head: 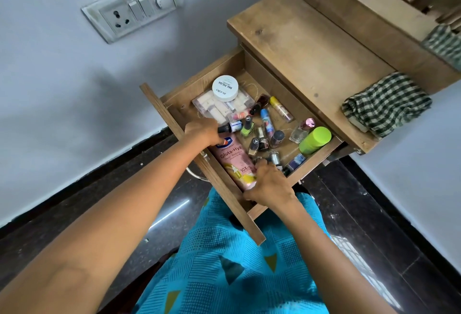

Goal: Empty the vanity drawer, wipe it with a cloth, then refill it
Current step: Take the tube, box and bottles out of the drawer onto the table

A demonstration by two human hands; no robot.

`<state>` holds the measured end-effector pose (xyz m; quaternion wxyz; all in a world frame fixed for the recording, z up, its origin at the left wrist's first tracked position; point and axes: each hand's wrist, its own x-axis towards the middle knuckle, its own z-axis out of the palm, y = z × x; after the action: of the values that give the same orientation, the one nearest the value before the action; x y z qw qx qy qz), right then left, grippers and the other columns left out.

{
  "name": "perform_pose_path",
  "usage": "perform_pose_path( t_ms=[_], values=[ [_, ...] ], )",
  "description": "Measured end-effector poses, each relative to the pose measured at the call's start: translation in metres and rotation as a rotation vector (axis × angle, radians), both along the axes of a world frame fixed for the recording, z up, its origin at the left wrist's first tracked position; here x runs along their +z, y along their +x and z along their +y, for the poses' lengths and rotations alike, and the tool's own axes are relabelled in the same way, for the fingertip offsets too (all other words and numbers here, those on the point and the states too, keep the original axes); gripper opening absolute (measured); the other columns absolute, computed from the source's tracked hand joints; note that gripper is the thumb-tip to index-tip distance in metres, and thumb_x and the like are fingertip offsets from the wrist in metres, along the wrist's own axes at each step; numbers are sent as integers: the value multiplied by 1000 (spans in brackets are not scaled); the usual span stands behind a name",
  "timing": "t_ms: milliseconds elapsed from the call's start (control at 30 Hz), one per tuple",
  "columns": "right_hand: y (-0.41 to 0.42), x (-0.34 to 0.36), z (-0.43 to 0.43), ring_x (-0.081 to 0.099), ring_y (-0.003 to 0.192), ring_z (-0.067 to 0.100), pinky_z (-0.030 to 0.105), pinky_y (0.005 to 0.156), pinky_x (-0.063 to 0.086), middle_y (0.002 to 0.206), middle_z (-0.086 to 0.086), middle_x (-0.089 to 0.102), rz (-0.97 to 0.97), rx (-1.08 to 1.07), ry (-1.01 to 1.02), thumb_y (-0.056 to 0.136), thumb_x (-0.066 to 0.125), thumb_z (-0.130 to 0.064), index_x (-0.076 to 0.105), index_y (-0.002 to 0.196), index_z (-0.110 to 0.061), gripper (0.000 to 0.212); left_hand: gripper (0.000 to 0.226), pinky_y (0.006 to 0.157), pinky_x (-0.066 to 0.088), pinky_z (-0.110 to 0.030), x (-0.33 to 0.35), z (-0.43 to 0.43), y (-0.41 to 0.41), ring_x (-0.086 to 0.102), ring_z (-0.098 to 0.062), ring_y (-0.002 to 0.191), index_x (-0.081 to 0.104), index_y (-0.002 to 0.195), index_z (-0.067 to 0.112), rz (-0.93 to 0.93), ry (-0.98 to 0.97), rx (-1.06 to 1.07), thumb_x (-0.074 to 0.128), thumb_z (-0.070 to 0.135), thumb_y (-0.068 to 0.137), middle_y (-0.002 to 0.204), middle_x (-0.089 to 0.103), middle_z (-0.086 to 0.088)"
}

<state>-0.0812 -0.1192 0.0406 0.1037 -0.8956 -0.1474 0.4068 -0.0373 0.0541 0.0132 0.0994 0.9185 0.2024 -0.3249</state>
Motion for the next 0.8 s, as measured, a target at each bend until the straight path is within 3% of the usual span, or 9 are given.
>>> perform_pose_path(
  t_ms=[200, 333, 567, 600, 667, 733, 800],
  values=[
    [12, 8, -8, 52, 114, 23, 23, 85, 41, 127, 9, 51, 51, -45, 50, 75, 71, -23, 44, 127, -7, 61, 47, 77, 42, -30, 5, 5, 3, 57, -26, 96, 53, 108, 4, -7, -41, 17, 61, 43, 83, 99, 56, -9],
    [18, 12, -9, 54, 112, 23, 26, 87, 44, 126, 9, 53, 58, 4, 35, 79, 68, -25, 46, 126, -7, 55, 51, 88, 45, -33, 8, 9, 7, 56, -28, 105, 52, 117, 6, -28, -8, -9, 62, 42, 82, 116, 59, -14],
    [13, 5, -10, 50, 118, 27, 33, 93, 42, 131, 9, 49, -29, 94, -28, 74, 73, -38, 35, 134, -8, 77, 43, 83, 46, -29, 12, 12, 8, 58, -24, 101, 53, 110, 6, -43, 22, 28, 64, 37, 83, 112, 61, -12],
    [11, 3, -10, 52, 116, 27, 33, 93, 43, 129, 9, 51, -55, 83, -27, 73, 74, -38, 36, 133, -8, 76, 41, 81, 47, -29, 11, 12, 8, 61, -23, 95, 54, 109, 5, -40, -3, 51, 64, 34, 83, 111, 63, -12],
    [9, 2, -10, 54, 113, 27, 34, 92, 44, 126, 9, 53, -68, 55, -4, 73, 73, -38, 37, 132, -8, 76, 32, 70, 51, -24, 10, 13, 9, 64, -14, 66, 54, 104, 4, -34, -103, 138, 65, 26, 83, 105, 67, -14],
    [9, 3, -10, 54, 112, 26, 33, 89, 45, 126, 10, 53, -44, 0, 54, 72, 70, -38, 38, 132, -9, 74, 30, 55, 49, -18, 9, 13, 10, 55, -5, 35, 53, 105, 2, -54, -160, 211, 65, 18, 84, 102, 69, -15],
    [11, 6, -12, 53, 113, 25, 30, 89, 43, 128, 10, 52, -15, -63, 122, 73, 68, -36, 40, 133, -12, 70, 34, 46, 45, -16, 11, 14, 10, 46, -2, 23, 50, 113, -2, -82, -193, 264, 63, 14, 85, 105, 68, -17]
  ],
)
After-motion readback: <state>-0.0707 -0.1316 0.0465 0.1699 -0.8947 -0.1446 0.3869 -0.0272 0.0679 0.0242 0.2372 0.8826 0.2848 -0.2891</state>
